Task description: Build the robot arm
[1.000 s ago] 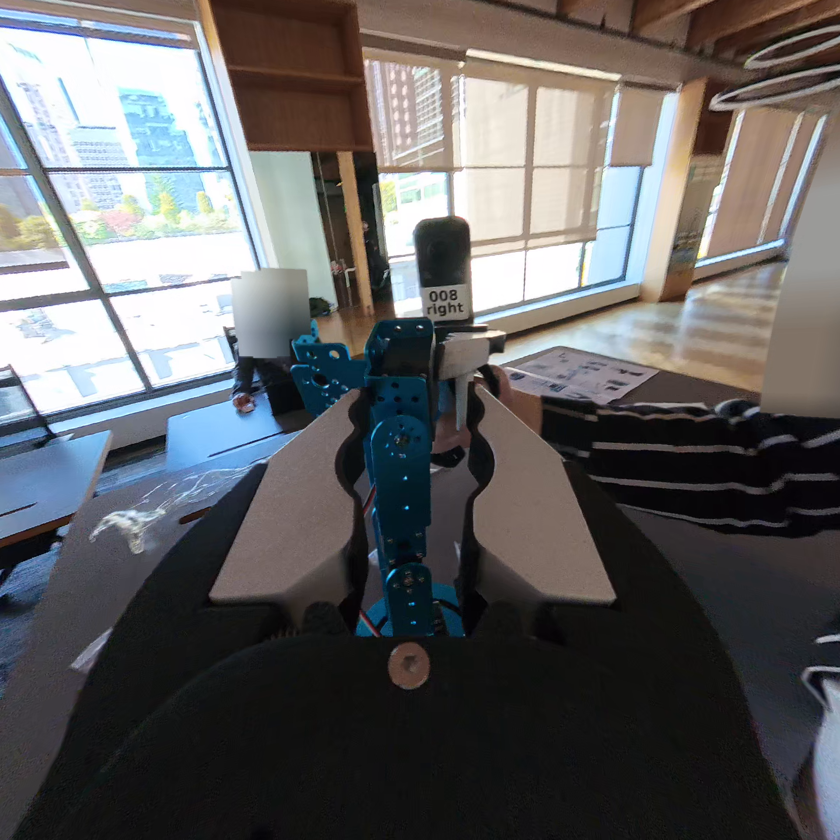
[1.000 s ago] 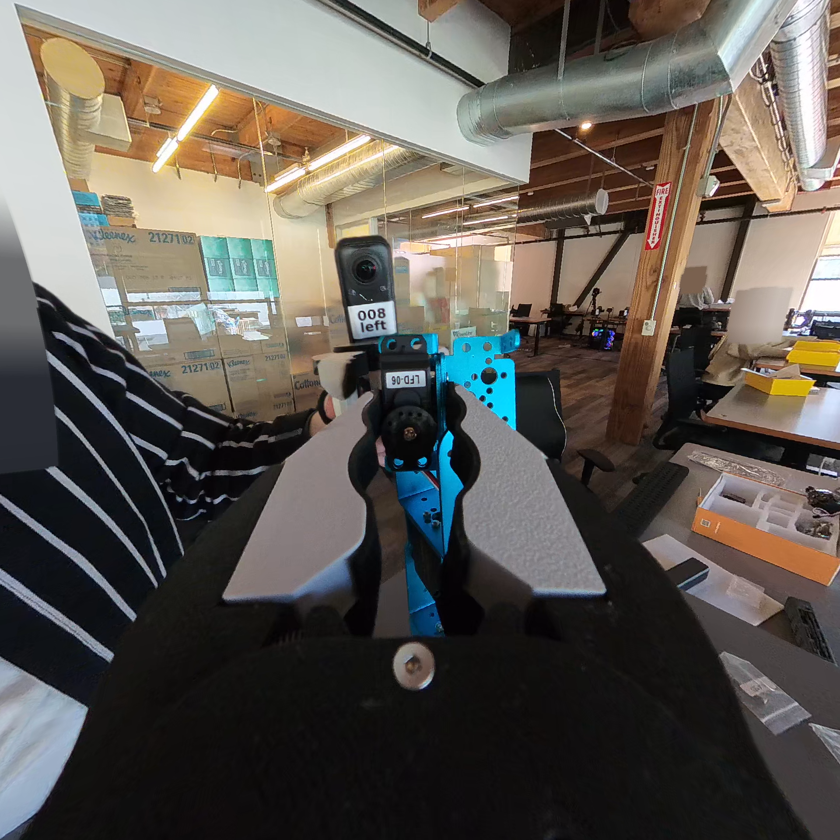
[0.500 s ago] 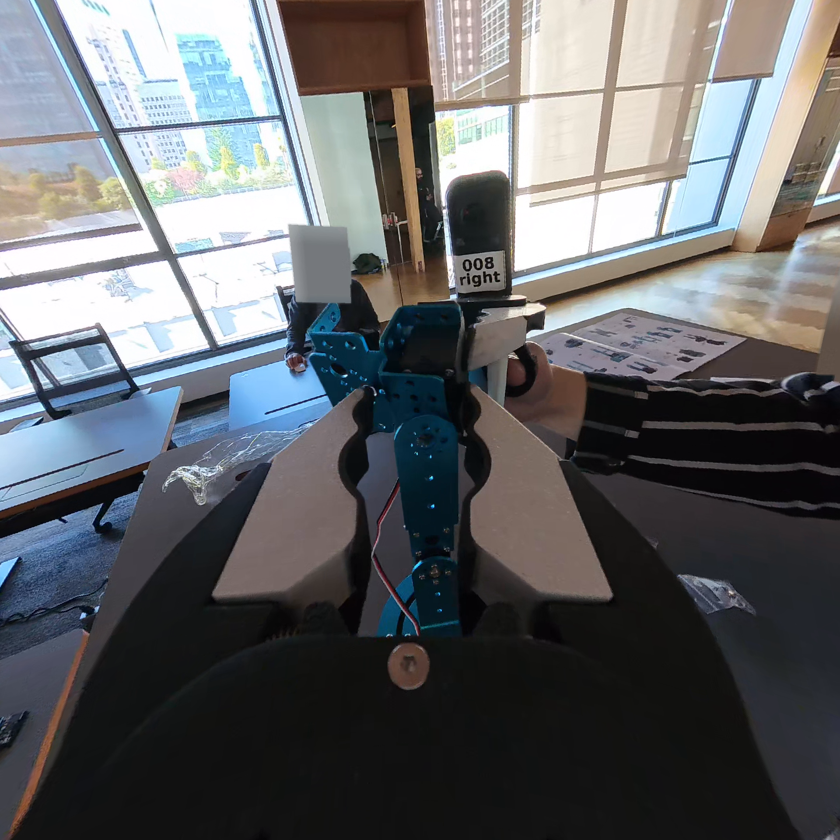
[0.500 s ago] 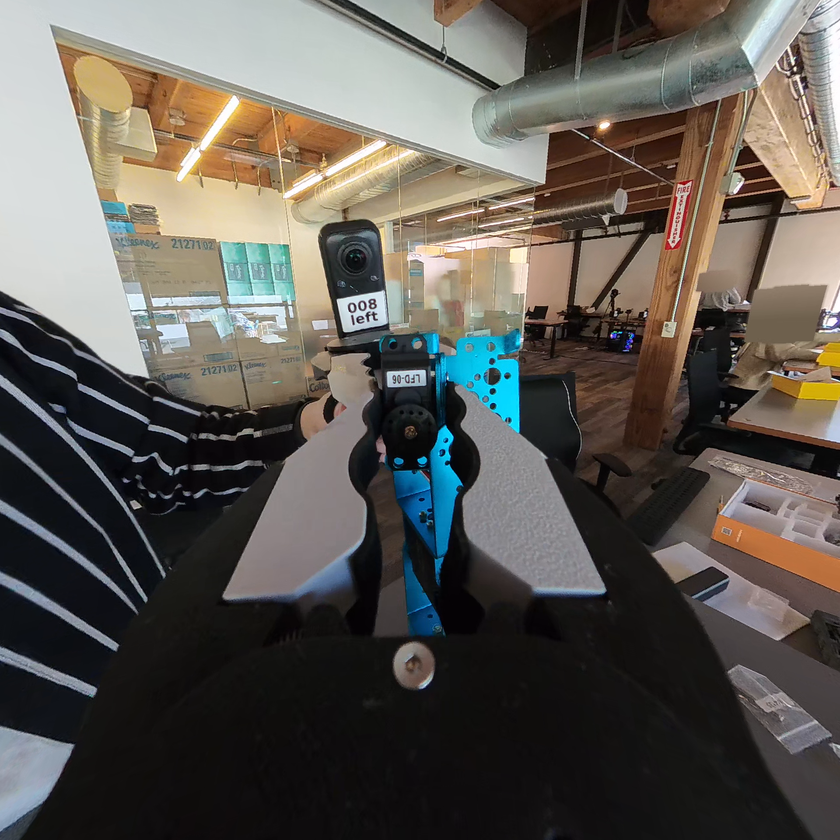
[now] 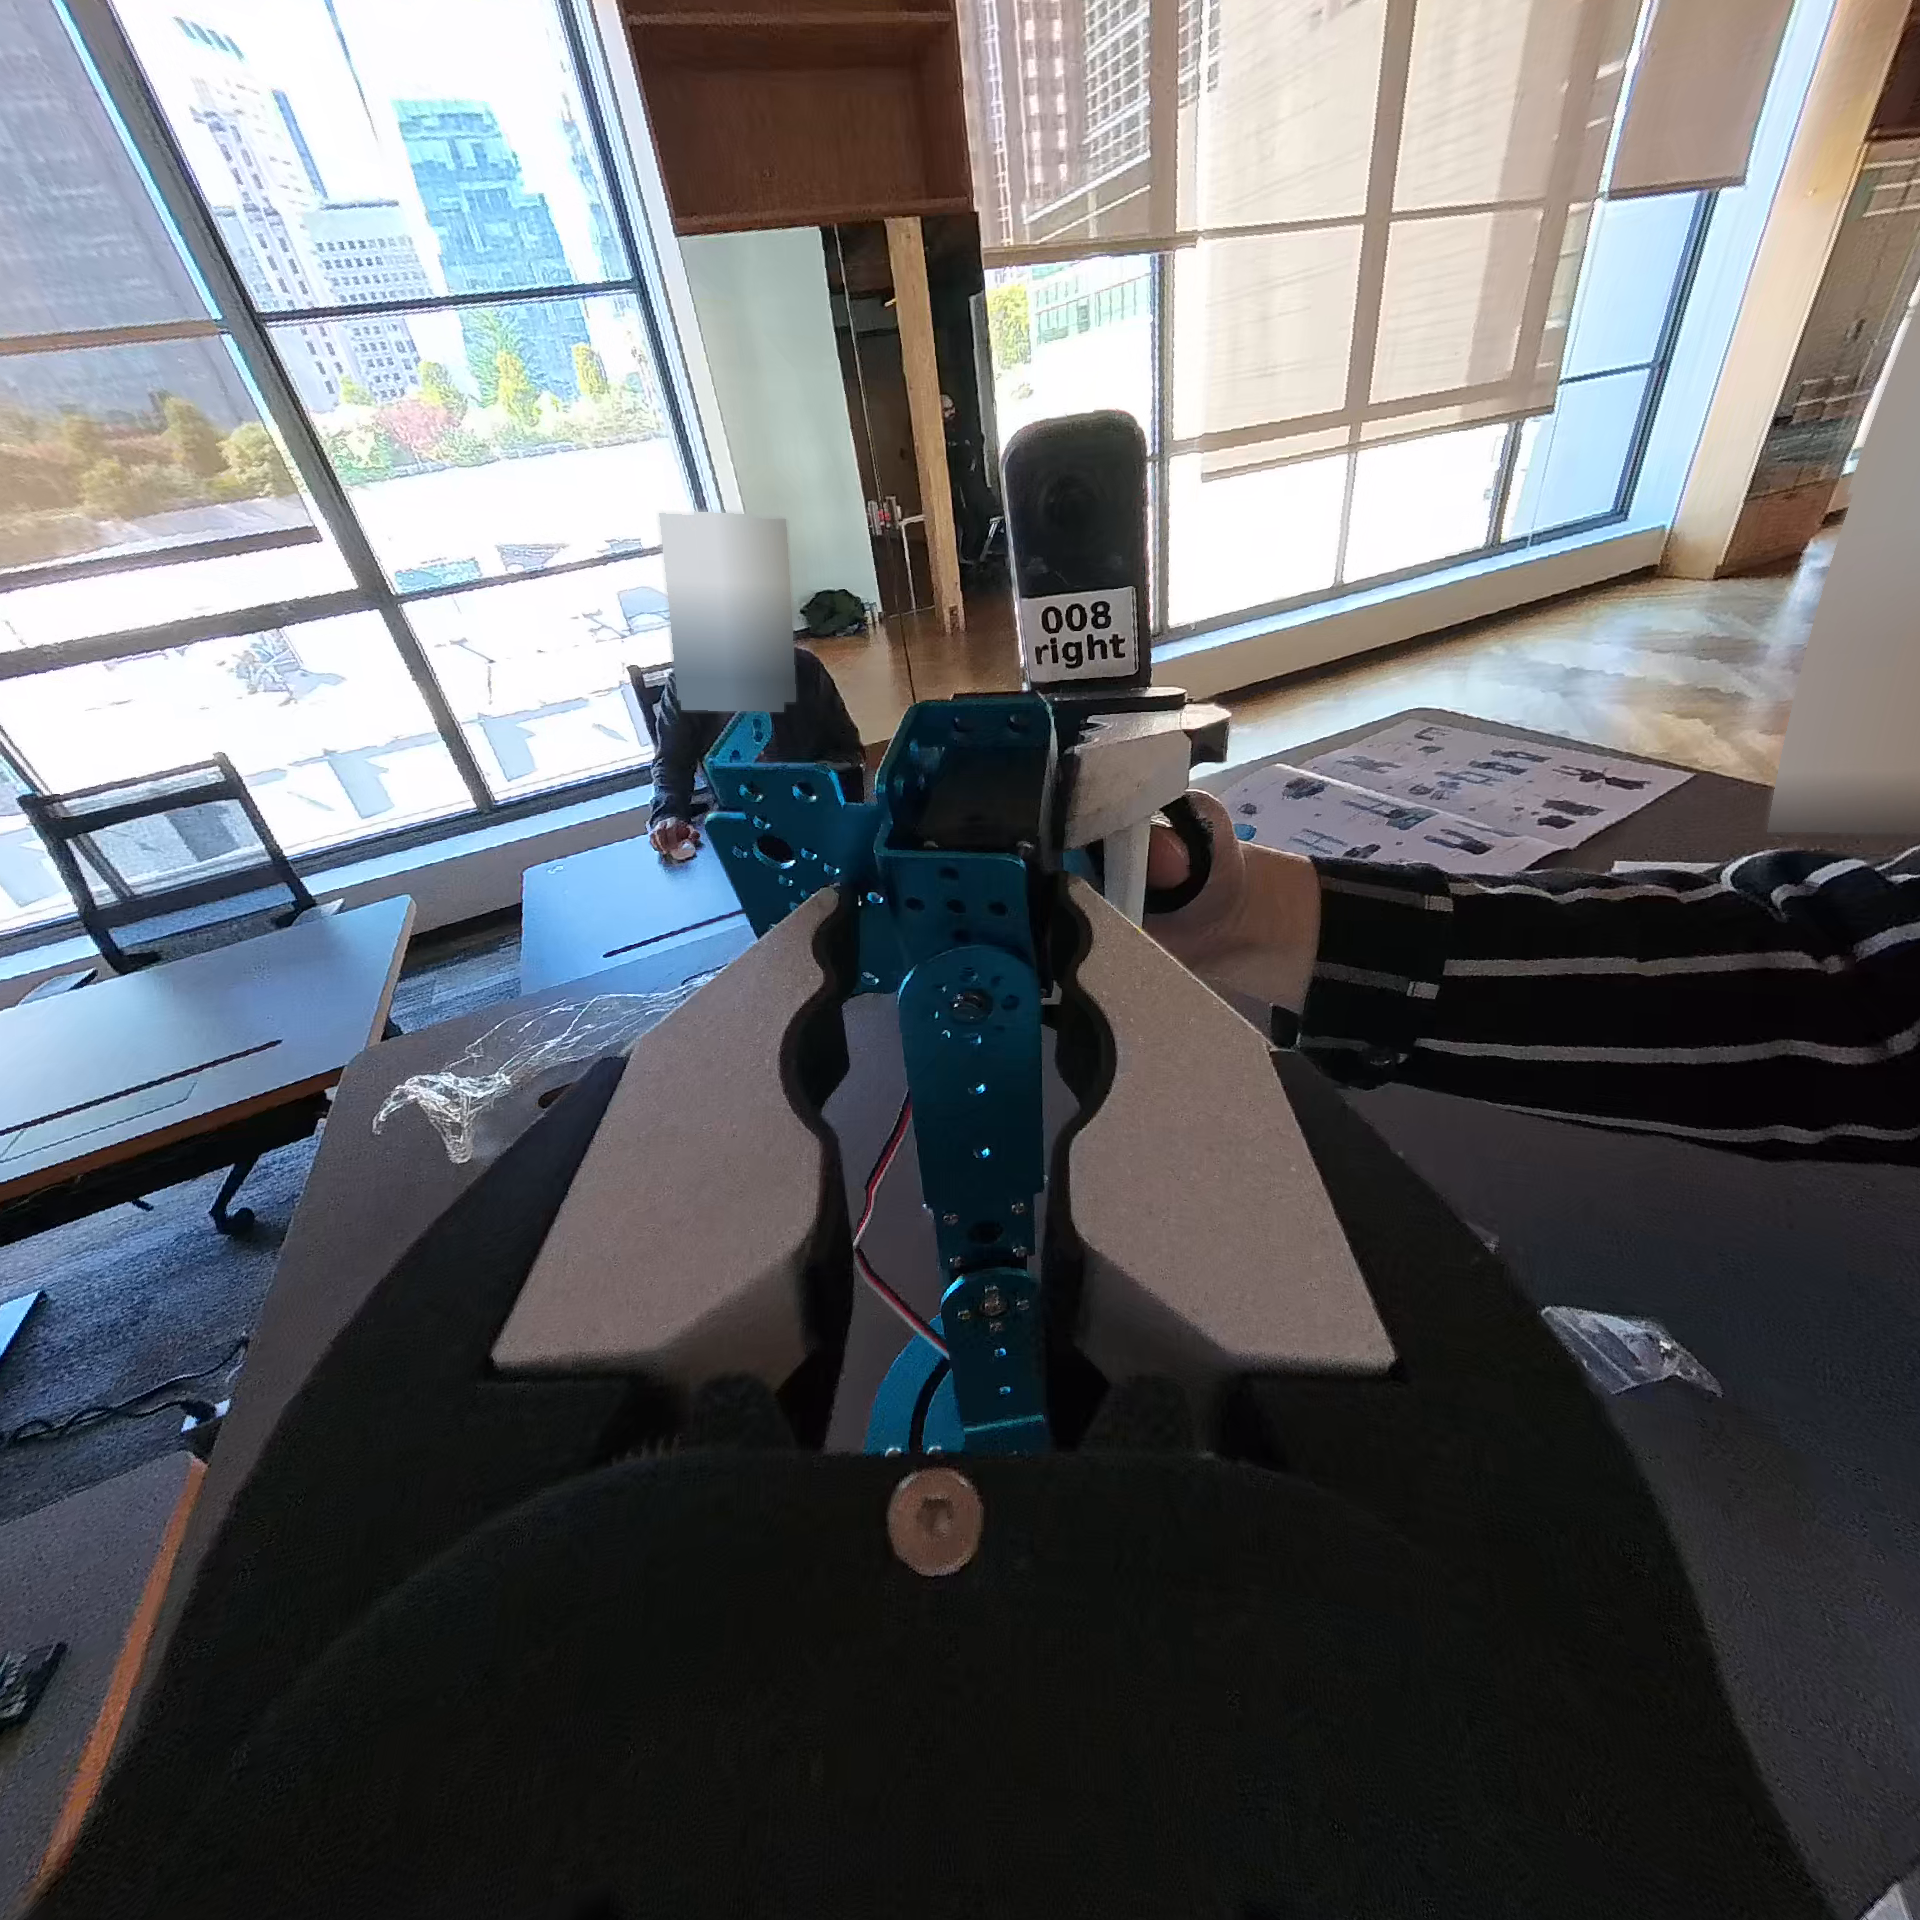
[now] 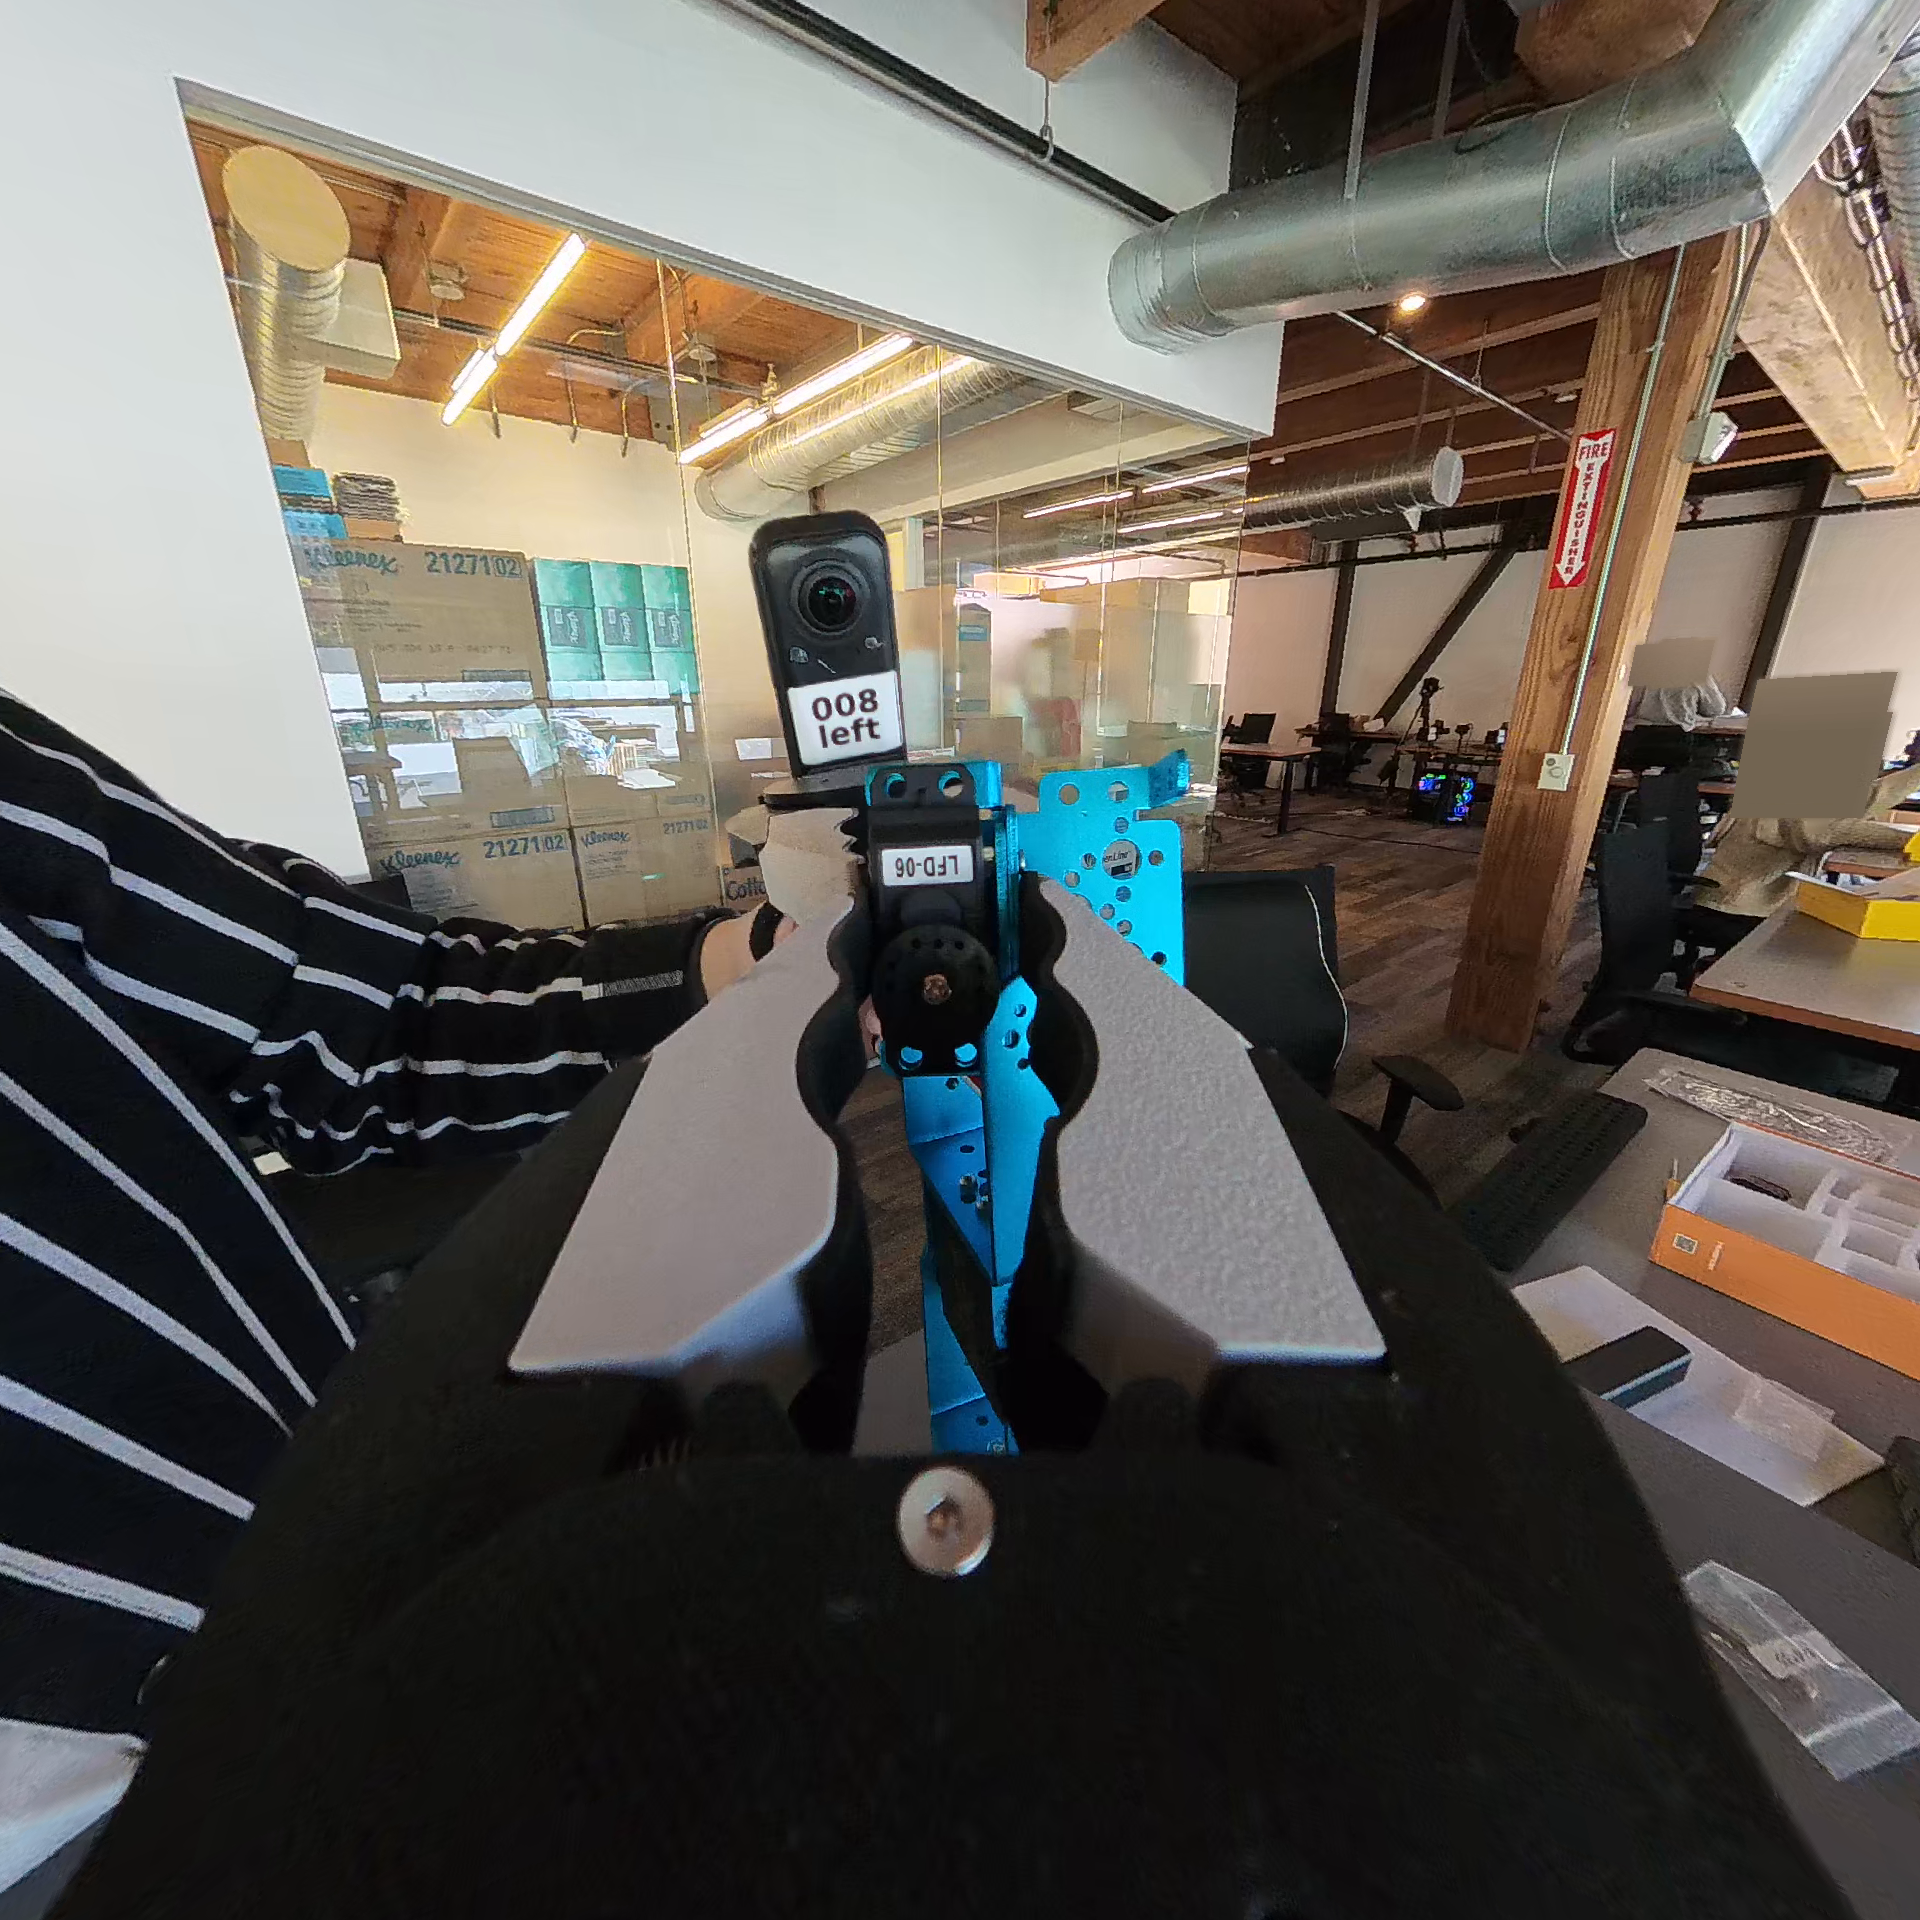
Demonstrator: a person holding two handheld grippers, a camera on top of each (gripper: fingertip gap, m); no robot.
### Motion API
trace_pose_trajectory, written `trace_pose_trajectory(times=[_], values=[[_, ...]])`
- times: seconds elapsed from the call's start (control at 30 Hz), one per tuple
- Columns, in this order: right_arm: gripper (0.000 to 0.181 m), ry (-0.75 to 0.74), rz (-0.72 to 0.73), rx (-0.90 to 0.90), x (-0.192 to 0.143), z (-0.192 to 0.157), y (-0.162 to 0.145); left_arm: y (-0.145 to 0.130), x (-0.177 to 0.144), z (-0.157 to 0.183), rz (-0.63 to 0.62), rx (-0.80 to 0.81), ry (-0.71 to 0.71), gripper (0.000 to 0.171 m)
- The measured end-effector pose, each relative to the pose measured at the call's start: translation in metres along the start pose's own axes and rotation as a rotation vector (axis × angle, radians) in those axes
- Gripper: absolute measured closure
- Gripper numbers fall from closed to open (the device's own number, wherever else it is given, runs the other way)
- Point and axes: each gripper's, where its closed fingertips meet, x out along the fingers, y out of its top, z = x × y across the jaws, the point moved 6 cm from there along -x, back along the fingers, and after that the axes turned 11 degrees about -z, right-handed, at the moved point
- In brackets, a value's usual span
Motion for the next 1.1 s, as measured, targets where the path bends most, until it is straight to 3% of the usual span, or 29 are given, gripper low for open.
trace_pose_trajectory(times=[0.57, 0.77, 0.97, 1.1], values=[[0.155, -0.004, 0.010, -0.003, -0.001, -0.002, -0.001, 0.001, -0.001, 0.000, 0.002, -0.003, -0.028, 0.136], [0.155, 0.005, 0.014, 0.004, -0.001, -0.002, -0.001, 0.010, -0.023, -0.004, 0.101, -0.031, -0.044, 0.138], [0.155, 0.012, 0.010, 0.008, -0.002, -0.003, 0.000, 0.010, -0.031, -0.005, 0.056, -0.126, -0.105, 0.133], [0.155, 0.003, 0.004, 0.009, -0.001, -0.002, 0.000, 0.007, -0.020, 0.001, 0.022, -0.087, -0.105, 0.132]])
